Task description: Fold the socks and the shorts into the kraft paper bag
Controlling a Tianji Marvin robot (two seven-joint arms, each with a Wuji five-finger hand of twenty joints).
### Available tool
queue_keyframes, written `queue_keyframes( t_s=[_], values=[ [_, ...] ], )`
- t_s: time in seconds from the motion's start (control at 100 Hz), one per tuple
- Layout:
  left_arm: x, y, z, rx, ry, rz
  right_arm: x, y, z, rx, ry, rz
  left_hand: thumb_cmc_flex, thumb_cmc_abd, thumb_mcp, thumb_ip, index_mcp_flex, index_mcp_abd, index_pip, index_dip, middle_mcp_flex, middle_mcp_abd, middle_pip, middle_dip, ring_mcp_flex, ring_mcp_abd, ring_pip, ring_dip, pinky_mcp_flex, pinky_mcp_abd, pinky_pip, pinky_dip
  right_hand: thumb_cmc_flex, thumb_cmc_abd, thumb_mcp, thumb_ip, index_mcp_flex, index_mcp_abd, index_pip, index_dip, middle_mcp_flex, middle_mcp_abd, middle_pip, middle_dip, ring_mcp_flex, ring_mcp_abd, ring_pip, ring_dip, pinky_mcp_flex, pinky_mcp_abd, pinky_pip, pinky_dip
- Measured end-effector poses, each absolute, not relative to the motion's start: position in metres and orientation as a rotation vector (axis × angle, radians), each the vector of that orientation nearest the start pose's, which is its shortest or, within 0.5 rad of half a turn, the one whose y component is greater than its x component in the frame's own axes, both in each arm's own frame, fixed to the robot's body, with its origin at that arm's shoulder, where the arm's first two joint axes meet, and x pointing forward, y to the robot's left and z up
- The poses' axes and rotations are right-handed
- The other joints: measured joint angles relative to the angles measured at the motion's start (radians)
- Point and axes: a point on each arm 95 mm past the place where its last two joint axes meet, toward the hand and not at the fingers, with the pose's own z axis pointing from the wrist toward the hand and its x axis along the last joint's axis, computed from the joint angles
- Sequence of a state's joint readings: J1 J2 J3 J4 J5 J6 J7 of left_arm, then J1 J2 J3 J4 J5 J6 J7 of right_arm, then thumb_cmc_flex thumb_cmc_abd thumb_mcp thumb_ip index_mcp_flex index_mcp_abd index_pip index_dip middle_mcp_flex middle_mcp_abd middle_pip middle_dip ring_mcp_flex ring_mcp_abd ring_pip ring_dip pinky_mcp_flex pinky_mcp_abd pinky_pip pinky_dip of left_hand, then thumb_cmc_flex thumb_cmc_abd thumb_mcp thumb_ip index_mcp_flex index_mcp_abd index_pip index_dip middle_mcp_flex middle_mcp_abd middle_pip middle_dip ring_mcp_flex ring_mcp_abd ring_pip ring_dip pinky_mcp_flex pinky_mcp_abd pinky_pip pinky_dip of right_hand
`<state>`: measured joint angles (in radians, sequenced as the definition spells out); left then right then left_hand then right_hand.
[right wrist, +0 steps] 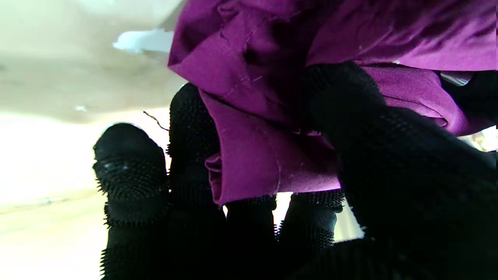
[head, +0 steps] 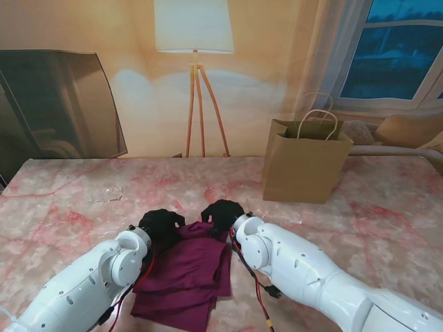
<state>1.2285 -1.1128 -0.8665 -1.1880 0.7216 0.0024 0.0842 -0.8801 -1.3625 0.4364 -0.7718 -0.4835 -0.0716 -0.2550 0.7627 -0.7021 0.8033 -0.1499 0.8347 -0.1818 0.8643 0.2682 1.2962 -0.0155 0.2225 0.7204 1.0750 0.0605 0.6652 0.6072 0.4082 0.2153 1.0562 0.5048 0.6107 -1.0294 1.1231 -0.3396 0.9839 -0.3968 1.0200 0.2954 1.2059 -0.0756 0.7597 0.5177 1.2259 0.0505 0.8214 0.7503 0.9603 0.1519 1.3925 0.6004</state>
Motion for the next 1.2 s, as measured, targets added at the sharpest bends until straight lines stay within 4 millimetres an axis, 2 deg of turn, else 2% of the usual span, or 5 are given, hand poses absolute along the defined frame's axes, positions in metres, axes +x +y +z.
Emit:
queue_keyframes(
  t_s=[0.24, 0.36, 0.62, 0.81, 1.2],
  values=[
    [0.470, -0.027, -0.371, -1.385, 1.515, -1.480, 0.516, 0.129, -0.374, 1.252, 1.584, 1.686, -0.001, -0.006, 0.000, 0.000, -0.003, -0.002, 0.029, 0.016, 0.000, 0.002, -0.002, 0.032, -0.031, 0.002, -0.005, 0.016, -0.025, 0.037, 0.000, -0.008, -0.009, 0.003, 0.001, 0.000, -0.001, 0.009, -0.001, 0.040, 0.000, 0.002, -0.013, 0.050, 0.000, 0.000, 0.001, 0.022, 0.000, 0.000, -0.002, 0.000],
    [0.476, -0.027, -0.358, -1.362, 1.430, -1.518, 0.522, 0.125, -0.365, 1.236, 1.515, 1.711, -0.001, -0.012, 0.000, -0.015, -0.003, -0.003, 0.040, 0.040, 0.000, 0.002, -0.002, 0.051, -0.047, 0.003, -0.001, 0.032, -0.039, 0.045, 0.000, -0.008, -0.009, 0.023, 0.001, 0.000, -0.001, 0.009, -0.011, 0.042, 0.000, 0.003, -0.013, 0.062, 0.000, 0.000, 0.001, 0.023, -0.002, 0.000, -0.002, 0.000],
    [0.479, -0.031, -0.327, -1.312, 1.273, -1.601, 0.530, 0.121, -0.334, 1.168, 1.398, 1.770, -0.001, -0.017, 0.000, -0.015, -0.032, -0.011, 0.090, 0.087, -0.002, 0.006, -0.002, 0.065, -0.092, 0.009, 0.005, 0.042, -0.067, 0.066, 0.000, -0.008, -0.008, 0.029, 0.001, 0.000, -0.002, 0.011, -0.012, 0.056, 0.000, 0.003, -0.013, 0.073, 0.000, 0.000, 0.001, 0.023, -0.019, 0.000, -0.004, 0.000],
    [0.469, -0.027, -0.324, -1.240, 1.301, -1.641, 0.518, 0.120, -0.332, 1.052, 1.396, 1.862, -0.001, -0.017, 0.000, -0.015, -0.041, -0.025, 0.097, 0.101, -0.022, 0.007, 0.003, 0.071, -0.145, 0.023, -0.005, 0.042, -0.104, 0.081, -0.004, 0.012, -0.006, 0.029, 0.001, 0.000, -0.002, 0.022, -0.012, 0.056, 0.000, 0.003, -0.013, 0.073, 0.000, 0.000, 0.001, 0.023, -0.020, 0.000, -0.005, 0.000],
    [0.432, 0.000, -0.340, -1.190, 1.296, -1.680, 0.476, 0.126, -0.341, 0.933, 1.464, 1.999, -0.013, -0.032, 0.001, -0.015, -0.037, -0.077, 0.097, 0.074, -0.055, -0.011, 0.004, 0.099, -0.188, 0.023, -0.033, 0.041, -0.146, 0.092, -0.047, 0.025, -0.019, 0.034, 0.001, 0.000, -0.002, 0.022, -0.024, 0.054, 0.000, 0.000, -0.013, 0.073, 0.000, 0.001, 0.001, 0.035, -0.063, 0.000, -0.003, 0.034]
  ],
)
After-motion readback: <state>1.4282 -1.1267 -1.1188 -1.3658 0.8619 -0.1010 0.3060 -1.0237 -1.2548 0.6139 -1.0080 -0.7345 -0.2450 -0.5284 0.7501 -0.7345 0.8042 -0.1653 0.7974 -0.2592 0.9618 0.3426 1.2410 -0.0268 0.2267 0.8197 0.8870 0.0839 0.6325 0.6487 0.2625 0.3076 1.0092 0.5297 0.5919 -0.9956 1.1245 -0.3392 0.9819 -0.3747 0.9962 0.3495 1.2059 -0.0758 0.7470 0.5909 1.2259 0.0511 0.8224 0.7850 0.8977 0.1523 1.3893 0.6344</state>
